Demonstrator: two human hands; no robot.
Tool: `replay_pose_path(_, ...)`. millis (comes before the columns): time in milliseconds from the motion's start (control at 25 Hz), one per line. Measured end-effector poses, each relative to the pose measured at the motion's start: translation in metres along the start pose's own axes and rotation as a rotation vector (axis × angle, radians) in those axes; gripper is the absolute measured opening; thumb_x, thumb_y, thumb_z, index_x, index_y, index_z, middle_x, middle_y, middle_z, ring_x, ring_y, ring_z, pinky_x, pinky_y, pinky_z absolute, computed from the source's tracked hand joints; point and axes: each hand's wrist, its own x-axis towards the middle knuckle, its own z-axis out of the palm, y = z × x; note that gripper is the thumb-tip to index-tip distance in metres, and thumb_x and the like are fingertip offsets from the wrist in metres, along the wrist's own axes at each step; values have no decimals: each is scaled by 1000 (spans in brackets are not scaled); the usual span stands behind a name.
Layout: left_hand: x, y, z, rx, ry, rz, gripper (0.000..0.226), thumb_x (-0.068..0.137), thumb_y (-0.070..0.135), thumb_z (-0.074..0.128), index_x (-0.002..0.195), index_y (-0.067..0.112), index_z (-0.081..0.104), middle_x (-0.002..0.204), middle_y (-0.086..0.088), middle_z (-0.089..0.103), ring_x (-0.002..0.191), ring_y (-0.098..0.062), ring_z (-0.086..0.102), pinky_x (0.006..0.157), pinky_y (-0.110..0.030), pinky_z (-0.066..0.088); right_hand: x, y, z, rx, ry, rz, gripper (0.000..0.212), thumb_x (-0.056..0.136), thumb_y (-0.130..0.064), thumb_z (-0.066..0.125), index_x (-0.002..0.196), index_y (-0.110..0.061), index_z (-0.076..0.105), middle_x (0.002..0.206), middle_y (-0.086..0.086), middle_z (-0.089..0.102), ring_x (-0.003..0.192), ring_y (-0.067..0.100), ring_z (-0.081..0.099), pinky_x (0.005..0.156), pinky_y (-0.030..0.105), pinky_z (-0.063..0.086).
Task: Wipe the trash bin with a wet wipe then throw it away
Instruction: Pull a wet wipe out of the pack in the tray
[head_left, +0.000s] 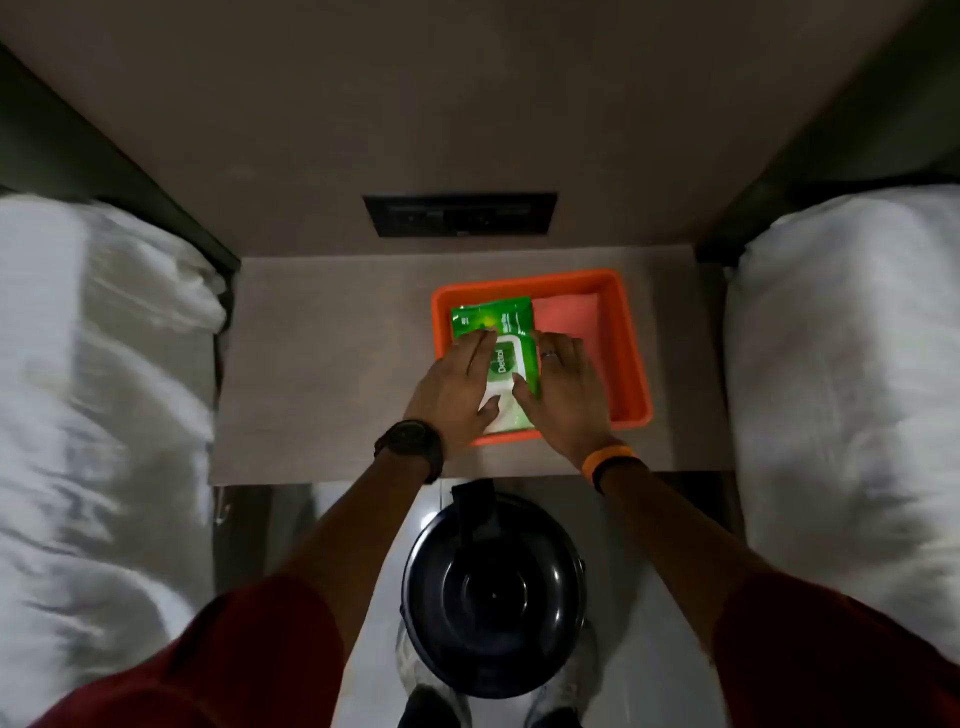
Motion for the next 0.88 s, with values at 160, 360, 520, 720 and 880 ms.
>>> replay_pose_path(160,44,-25,54,-18,-236,-54,99,82,27,74,151,5,6,161,-16,11,148,-33,11,121,-43,22,24,19,64,170,-190,241,45,93,-26,61,129,1,58,126,20,62,120,35,53,101,39,43)
replay_pose_path(360,74,-37,78,57,-258,-69,106,61,26,88,146,5,27,153,-16,32,138,-37,30,108,-48,41,29,18,93,376,-45,449,41,85,-22,63,123,-4,67,122,13,63,111,30,62,93,34,49)
replay_pose_path(520,79,-41,77,170,-182,-22,104,53,40,88,141,10,39,141,-10,47,120,-35,47,95,-44,49,28,16,95,482,-24,515,46,76,-15,63,122,-12,66,124,6,63,113,28,62,97,36,51)
replay_pose_path(720,78,-41,77,195,-155,-13,110,58,38,87,147,11,29,141,-11,47,120,-34,48,96,-44,49,28,14,88,559,-53,481,54,68,-10,64,122,-16,61,127,5,58,120,28,55,104,44,47)
replay_pose_path(880,82,-41,64,67,-155,11,111,60,47,84,148,19,22,126,-14,57,107,-33,57,90,-42,50,19,9,90,453,-27,307,54,73,-23,73,124,-27,57,131,2,56,122,26,48,100,39,45)
